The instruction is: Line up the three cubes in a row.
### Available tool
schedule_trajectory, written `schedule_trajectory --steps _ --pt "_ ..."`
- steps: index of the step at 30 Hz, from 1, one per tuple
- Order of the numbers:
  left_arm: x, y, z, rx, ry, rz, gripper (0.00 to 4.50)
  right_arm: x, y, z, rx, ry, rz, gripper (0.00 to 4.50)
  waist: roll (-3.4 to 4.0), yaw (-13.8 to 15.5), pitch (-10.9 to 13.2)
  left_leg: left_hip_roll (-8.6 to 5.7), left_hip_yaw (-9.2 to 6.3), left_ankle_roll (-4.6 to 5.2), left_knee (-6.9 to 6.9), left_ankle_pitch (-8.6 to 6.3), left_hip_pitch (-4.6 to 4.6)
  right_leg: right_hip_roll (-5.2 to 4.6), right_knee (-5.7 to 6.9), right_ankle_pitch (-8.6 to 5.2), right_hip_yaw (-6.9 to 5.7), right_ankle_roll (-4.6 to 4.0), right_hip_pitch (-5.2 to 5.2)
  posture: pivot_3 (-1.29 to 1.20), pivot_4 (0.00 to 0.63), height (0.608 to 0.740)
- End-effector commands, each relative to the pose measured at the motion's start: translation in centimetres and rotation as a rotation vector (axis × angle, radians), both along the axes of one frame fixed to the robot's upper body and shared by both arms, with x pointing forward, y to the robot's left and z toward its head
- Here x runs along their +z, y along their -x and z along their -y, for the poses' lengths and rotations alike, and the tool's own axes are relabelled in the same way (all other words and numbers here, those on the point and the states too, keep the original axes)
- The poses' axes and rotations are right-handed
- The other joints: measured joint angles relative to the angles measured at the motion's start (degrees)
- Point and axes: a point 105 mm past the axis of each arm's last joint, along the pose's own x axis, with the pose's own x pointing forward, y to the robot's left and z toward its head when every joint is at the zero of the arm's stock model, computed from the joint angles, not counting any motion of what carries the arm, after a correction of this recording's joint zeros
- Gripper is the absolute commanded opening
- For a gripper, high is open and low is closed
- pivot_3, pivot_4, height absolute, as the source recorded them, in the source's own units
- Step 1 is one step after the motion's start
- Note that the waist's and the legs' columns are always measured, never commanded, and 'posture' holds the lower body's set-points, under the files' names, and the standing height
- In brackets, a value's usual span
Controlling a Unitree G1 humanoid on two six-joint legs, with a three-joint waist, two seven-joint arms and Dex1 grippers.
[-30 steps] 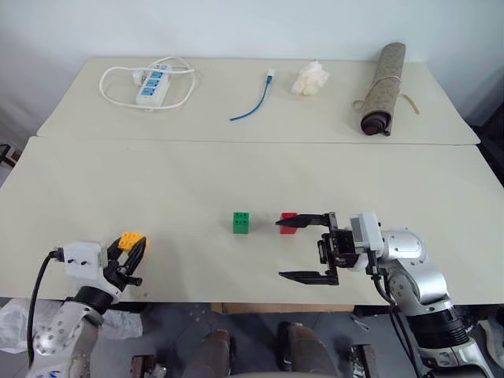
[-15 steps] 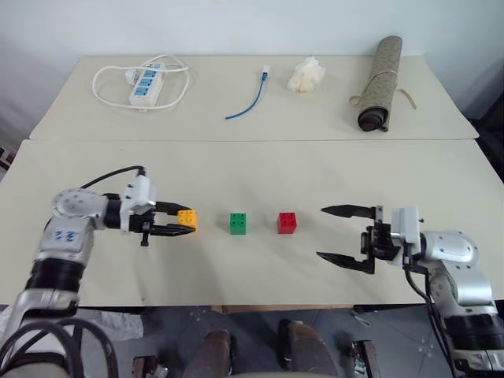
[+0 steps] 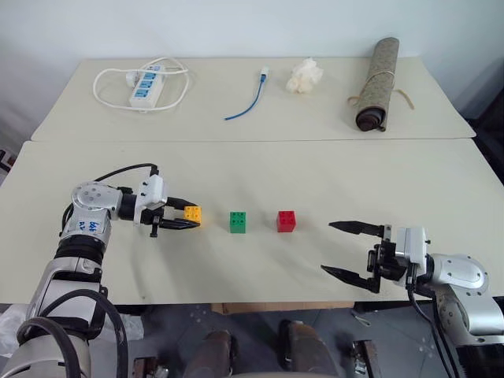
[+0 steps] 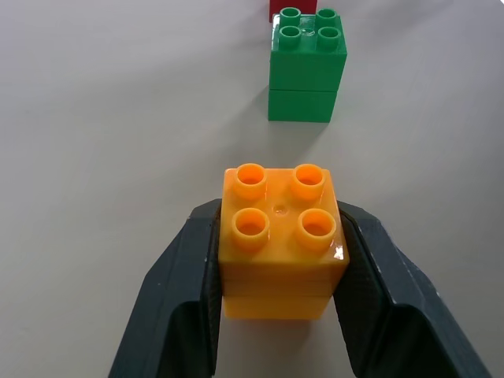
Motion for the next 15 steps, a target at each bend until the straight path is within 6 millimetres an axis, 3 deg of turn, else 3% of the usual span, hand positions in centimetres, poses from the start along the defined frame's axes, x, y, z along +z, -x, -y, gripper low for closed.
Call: schedule_trajectory --steps 1,6,10,12,15 --pt "0.3 0.9 0.2 -0.083 0.015 -0.056 2.72 0.9 -0.1 -0.5 0.031 -0.012 0.047 4.50 -0.01 0.00 0.01 0.00 0.00 0.00 0.00 0.00 0.00 0.00 0.00 0.00 0.00 0.00 0.00 0.00 0.150 0.740" --pt "3.5 2.5 -2.2 -0.002 0.111 0.064 4.25 2.4 -0.7 -1.7 0.107 -0.053 0.095 4.50 -0.06 -0.80 0.04 0.16 0.02 -0.06 0.00 -0.03 -0.01 -0.13 -0.01 0.00 0.10 -0.01 -0.05 0.00 0.150 0.740" --pt "4.2 5.1 -5.0 0.137 0.177 0.064 4.25 3.8 -1.2 -2.3 0.138 -0.106 0.130 4.50 -0.04 -1.43 0.05 0.30 -0.11 -0.21 -0.09 -0.03 -0.01 -0.14 0.00 -0.08 0.24 -0.15 -0.11 0.00 0.150 0.740" --pt "4.1 6.8 -7.2 0.256 0.189 0.112 4.25 4.1 -1.4 -2.9 0.181 -0.095 0.134 4.50 -0.02 -1.80 0.05 0.30 -0.16 -0.23 -0.09 -0.03 -0.01 -0.17 -0.03 -0.09 0.30 -0.17 -0.08 0.00 0.150 0.740" --pt "4.1 8.6 -8.7 0.386 0.159 0.235 4.25 4.1 -1.4 -3.0 0.242 -0.051 0.114 4.50 -0.05 -1.56 0.09 0.32 -0.16 -0.23 -0.14 -0.03 0.03 -0.17 -0.06 -0.11 0.41 -0.20 -0.06 0.00 0.150 0.740"
